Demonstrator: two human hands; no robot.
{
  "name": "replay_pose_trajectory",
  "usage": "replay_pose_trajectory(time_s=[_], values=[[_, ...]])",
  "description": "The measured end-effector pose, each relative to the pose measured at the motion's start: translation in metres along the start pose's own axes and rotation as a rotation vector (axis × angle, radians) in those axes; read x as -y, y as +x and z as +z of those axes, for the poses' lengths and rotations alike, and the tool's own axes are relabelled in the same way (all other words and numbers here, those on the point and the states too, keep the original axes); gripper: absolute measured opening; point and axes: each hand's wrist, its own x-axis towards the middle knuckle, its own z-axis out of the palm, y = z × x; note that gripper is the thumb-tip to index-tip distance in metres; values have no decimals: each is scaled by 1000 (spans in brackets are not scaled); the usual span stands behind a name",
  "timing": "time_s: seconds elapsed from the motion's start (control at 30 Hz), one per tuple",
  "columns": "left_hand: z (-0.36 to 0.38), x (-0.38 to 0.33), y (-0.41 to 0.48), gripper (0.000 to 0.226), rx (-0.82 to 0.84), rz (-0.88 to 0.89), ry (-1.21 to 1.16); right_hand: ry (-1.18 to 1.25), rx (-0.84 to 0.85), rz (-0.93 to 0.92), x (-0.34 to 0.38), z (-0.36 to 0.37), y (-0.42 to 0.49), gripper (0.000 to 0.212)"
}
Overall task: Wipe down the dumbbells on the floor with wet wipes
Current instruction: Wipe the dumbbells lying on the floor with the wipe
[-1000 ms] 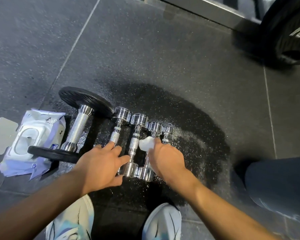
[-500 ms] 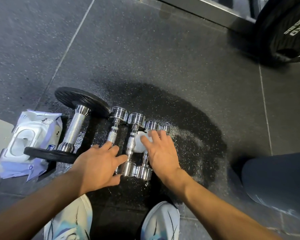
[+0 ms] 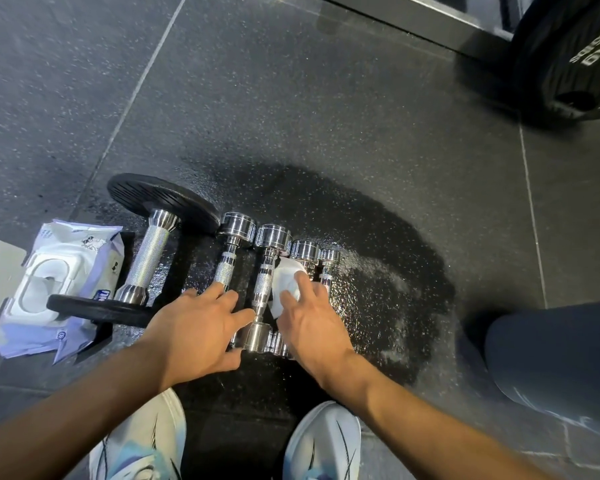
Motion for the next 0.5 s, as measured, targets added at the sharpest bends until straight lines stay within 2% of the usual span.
replay_pose_trajectory(time_s=[0.1,0.2,0.37,0.4,0.43,0.5], values=[[-1,-1,-1,61,-3,-4,6,163,27,50,12,-1,-12,33],[-1,-1,-1,62,-6,-9,6,110,-7,-14,9,2,-16,45],[0,0,-1,62,1,-11,5,-87,2,-229,-16,-9,1,63],[0,0,-1,62,4,-10,7,-146,-5,-246,-20,-11,8,62],[0,0,0,62,6,-9,8,-205,0,-233,-24,-13,14,52],[0,0,0,62,9,-6,4,-353,72,-225,-31,-13,28,22]])
